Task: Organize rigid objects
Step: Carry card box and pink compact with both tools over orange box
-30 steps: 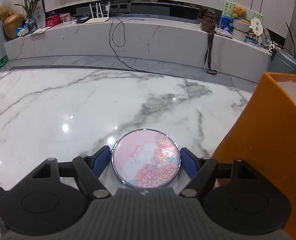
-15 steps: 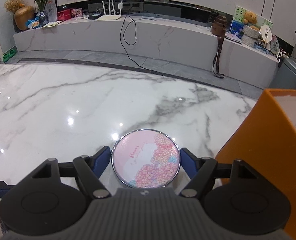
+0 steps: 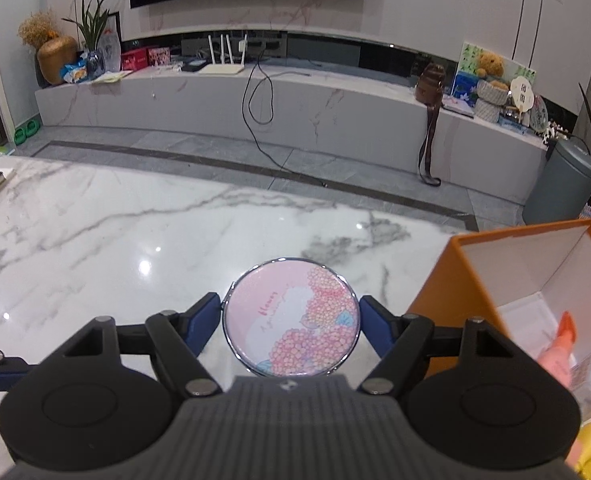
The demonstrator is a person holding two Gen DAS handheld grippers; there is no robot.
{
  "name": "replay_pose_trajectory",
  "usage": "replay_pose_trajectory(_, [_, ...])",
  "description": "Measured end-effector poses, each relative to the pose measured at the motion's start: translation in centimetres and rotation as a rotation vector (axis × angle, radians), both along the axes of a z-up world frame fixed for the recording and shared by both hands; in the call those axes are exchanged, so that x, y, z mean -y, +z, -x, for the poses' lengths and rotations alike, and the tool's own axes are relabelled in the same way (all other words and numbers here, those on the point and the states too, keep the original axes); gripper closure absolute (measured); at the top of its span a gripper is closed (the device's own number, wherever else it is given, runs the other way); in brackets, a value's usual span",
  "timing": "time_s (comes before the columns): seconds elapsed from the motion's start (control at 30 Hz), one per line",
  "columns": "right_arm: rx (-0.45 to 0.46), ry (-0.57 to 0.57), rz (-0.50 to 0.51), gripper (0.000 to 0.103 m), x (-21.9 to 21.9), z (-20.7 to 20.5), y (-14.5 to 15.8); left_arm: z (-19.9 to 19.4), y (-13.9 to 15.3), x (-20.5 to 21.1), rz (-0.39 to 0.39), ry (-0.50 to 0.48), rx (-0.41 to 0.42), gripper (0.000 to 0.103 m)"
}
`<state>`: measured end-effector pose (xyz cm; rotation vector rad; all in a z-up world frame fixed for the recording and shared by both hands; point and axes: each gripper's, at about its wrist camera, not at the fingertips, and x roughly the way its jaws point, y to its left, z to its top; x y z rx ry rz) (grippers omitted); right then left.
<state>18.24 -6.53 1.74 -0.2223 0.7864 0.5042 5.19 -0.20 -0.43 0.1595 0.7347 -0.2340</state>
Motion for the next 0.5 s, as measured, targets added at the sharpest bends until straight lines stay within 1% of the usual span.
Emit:
replay_pose_trajectory(0.2, [0.031,-0.022,-0.032,0.029,2.0,0.8,2.5,0.7,1.2,1.3,-0.023,-0.026,0.019,0.036])
replay_pose_trajectory(0.4, [0.072,-0.043,-0.074,0.029,4.0,1.8,5.4,1.1,2.7,2.2,-0.037,-0.019,0.016,0.036])
replay_pose_trajectory(0.5, [0.072,-0.059,-0.113,0.029,5.3,2.1,6.6,1.1,3.5,2.4,-0.025,0.002,0.015,0.036])
